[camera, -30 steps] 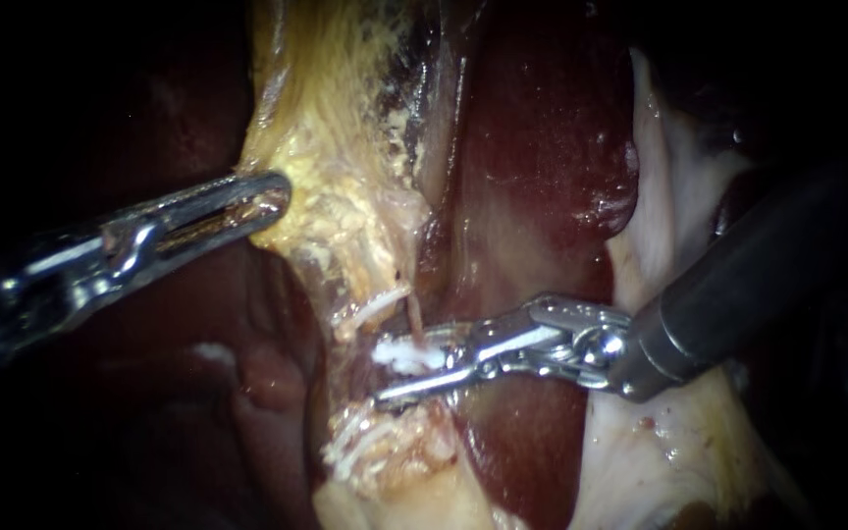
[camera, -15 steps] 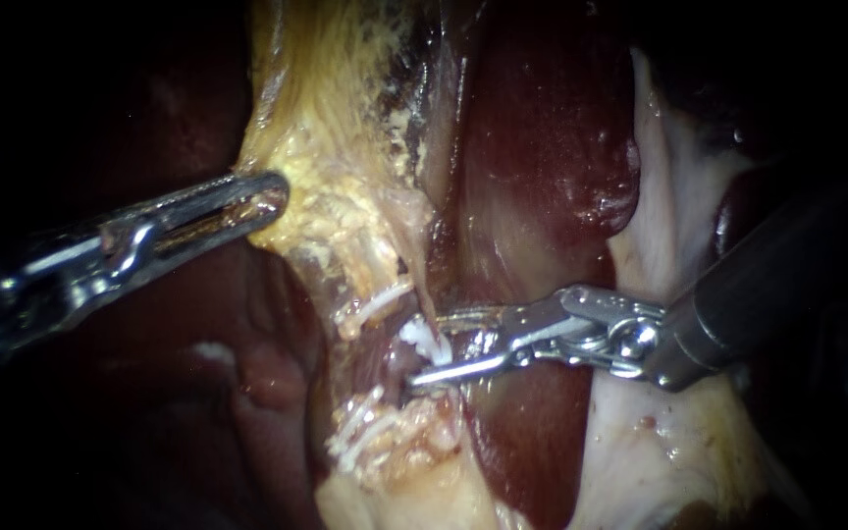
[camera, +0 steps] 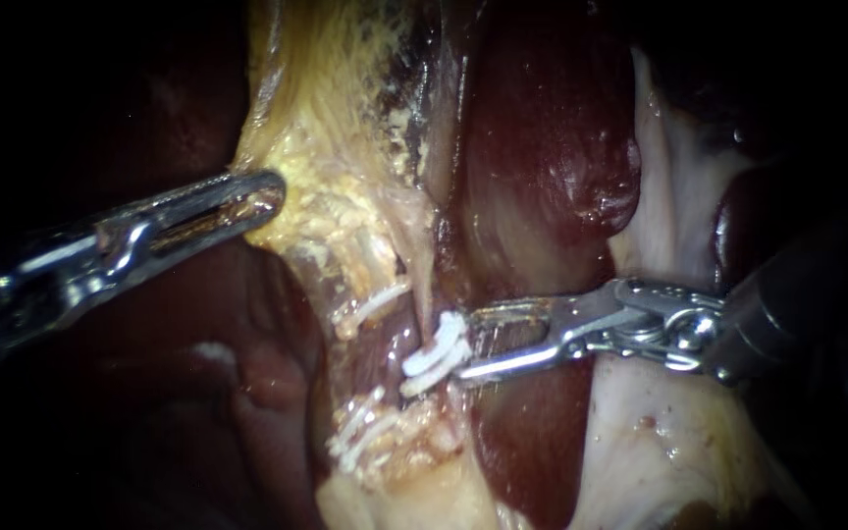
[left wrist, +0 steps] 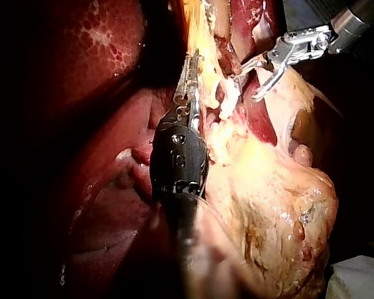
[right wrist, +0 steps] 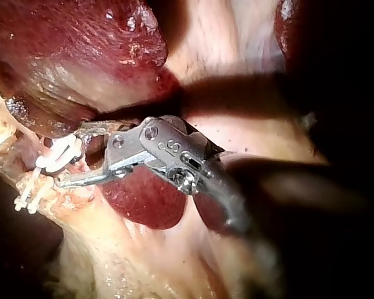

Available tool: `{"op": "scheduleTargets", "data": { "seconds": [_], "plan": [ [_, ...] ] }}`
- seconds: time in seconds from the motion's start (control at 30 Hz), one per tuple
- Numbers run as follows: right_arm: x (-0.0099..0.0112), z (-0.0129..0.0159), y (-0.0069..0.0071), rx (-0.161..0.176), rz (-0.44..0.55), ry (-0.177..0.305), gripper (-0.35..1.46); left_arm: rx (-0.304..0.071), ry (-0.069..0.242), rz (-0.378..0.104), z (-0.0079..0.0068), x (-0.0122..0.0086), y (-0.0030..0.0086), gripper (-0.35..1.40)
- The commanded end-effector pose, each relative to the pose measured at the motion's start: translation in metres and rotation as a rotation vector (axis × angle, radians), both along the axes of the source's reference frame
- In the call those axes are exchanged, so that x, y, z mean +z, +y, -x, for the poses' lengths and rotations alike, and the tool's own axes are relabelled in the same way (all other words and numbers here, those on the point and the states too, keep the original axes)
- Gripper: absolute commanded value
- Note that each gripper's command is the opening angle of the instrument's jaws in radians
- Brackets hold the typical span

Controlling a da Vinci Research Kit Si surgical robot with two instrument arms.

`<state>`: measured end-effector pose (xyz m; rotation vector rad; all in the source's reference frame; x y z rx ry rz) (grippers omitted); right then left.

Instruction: Going back second clip right tube

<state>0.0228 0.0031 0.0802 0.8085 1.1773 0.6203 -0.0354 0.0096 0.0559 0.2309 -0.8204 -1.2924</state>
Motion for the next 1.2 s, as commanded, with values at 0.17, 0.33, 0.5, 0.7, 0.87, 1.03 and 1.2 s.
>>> {"op": "scheduleTargets", "data": {
  "seconds": [0.17, 0.33, 0.5, 0.7, 0.87, 1.03, 1.2],
  "plan": [
    [-0.0002, -0.0004, -0.0004, -0.018, 0.019, 0.010, 0.60, 0.000, -0.001, 0.000, 0.0000, 0.0000, 0.0000, -0.35],
    [-0.0020, 0.0001, 0.0004, -0.043, 0.133, 0.041, 0.60, 0.001, -0.001, 0.000, -0.0001, 0.0000, 0.0000, -0.35],
    [-0.0045, 0.0013, 0.0021, -0.064, 0.223, 0.068, 0.60, 0.001, -0.001, 0.000, -0.0001, 0.0000, 0.0000, -0.35],
    [-0.0068, 0.0030, 0.0040, -0.072, 0.305, 0.084, 0.60, -0.003, -0.002, -0.004, -0.0001, 0.0000, 0.0000, -0.35],
    [-0.0077, 0.0032, 0.0043, -0.082, 0.351, 0.096, 0.60, -0.003, -0.003, -0.004, -0.0001, 0.0001, 0.0000, -0.35],
    [-0.0083, 0.0032, 0.0043, -0.080, 0.410, 0.123, 0.60, -0.003, -0.002, -0.001, -0.0001, 0.0008, 0.0000, -0.35],
    [-0.0091, 0.0033, 0.0045, -0.076, 0.456, 0.147, 0.60, 0.001, 0.011, -0.009, 0.0001, 0.0029, -0.0004, -0.35]
  ]
}}
